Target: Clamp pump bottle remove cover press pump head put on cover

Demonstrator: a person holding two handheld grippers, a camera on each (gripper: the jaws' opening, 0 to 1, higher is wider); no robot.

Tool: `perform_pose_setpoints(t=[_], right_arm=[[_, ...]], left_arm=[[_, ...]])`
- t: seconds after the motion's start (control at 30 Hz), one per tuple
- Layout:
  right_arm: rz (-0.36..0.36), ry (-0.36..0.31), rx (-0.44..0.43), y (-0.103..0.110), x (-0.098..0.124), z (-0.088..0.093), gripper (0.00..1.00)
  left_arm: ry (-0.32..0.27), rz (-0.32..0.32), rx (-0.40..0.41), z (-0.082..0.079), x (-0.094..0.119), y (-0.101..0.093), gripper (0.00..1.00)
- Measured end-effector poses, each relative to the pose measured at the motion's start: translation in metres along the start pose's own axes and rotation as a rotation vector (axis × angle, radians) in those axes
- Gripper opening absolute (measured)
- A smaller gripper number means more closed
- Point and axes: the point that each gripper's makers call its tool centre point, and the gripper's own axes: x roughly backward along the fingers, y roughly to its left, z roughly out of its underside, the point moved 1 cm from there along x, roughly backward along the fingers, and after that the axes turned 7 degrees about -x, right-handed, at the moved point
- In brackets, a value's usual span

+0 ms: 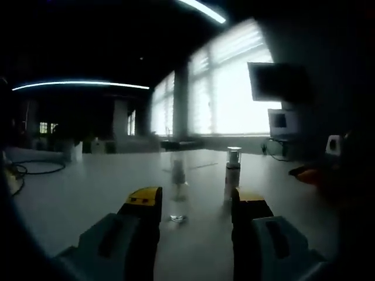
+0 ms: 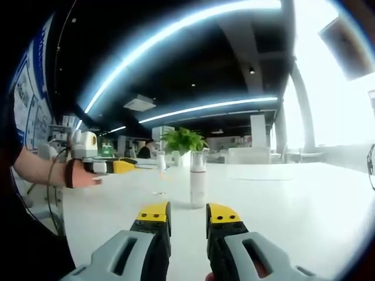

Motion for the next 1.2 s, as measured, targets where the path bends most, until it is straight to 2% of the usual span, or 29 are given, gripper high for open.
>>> perform_pose_setpoints(t=[0.27, 0.73, 0.8, 0.9, 1.2], right_arm=[[-0.003, 0.000, 0.002, 0.001, 0.000, 0.000, 0.18], [-0.008, -0.001, 0.005, 0.001, 0.000, 0.000, 0.18], [-0.011, -0.002, 0.006, 0.002, 0.000, 0.000, 0.18], [-0.016, -0.005, 0.006, 0.002, 0.001, -0.001, 0.18], [-0.016, -0.002, 0.008, 0.006, 0.001, -0.001, 0.18]], left_arm=[[-0.035, 0.052, -0.029, -0.013, 0.008, -0.022, 0.39], [-0.044, 0.085, 0.021, -0.001, 0.023, -0.028, 0.37], [-0.047, 0.099, 0.079, 0.001, 0.025, -0.030, 0.37], [-0.034, 0.094, 0.032, 0.006, 0.027, -0.030, 0.37], [-0.050, 0.109, 0.020, 0.003, 0.034, -0.040, 0.37]])
